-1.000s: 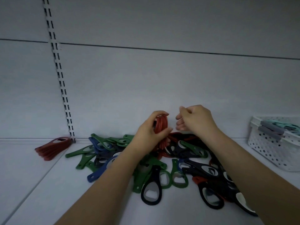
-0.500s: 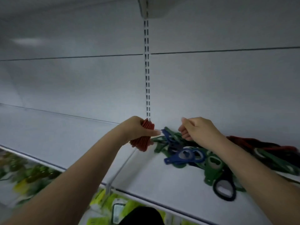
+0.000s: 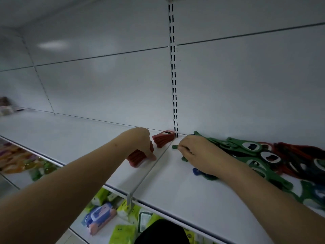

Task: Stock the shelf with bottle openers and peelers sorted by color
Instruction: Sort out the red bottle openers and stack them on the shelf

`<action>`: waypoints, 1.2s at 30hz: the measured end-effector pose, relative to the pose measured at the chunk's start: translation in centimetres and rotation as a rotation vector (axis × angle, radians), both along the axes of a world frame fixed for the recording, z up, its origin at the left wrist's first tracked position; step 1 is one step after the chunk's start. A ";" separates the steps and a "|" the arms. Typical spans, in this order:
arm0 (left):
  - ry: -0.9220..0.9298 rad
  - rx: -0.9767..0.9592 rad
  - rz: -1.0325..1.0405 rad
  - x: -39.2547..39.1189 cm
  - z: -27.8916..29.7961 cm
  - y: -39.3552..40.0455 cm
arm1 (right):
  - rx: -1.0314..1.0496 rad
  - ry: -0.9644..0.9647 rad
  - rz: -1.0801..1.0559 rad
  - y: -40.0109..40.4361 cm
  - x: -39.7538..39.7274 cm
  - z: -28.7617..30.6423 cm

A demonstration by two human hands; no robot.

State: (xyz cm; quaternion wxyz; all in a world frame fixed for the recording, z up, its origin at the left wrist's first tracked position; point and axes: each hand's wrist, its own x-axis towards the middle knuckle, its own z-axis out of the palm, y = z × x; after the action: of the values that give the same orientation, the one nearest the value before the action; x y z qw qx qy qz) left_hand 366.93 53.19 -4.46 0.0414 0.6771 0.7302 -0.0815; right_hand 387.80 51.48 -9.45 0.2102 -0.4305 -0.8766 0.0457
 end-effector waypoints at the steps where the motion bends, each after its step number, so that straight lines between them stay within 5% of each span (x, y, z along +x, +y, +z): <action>1: -0.006 -0.049 0.013 0.2 0.3 0.1 | 0.004 0.003 0.003 0.0 0.1 0.0; 8: -0.011 -0.248 0.123 0.3 1.0 0.5 | 0.029 0.035 -0.011 0.2 0.9 -0.2; 20: -0.145 -0.211 0.173 1.5 0.2 1.6 | 0.065 0.085 -0.002 0.5 1.0 -1.0; 32: -0.072 -0.080 0.100 1.6 -0.2 2.3 | 0.017 0.087 -0.017 0.0 1.0 -0.6; 36: -0.291 -0.199 0.191 1.2 0.4 2.8 | 0.010 0.080 -0.025 -0.1 1.0 -0.6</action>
State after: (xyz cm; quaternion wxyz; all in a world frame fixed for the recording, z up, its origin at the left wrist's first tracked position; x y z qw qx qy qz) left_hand 368.10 56.03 -4.08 0.2208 0.6019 0.7658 -0.0501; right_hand 388.83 51.34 -10.03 0.2478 -0.4381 -0.8623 0.0559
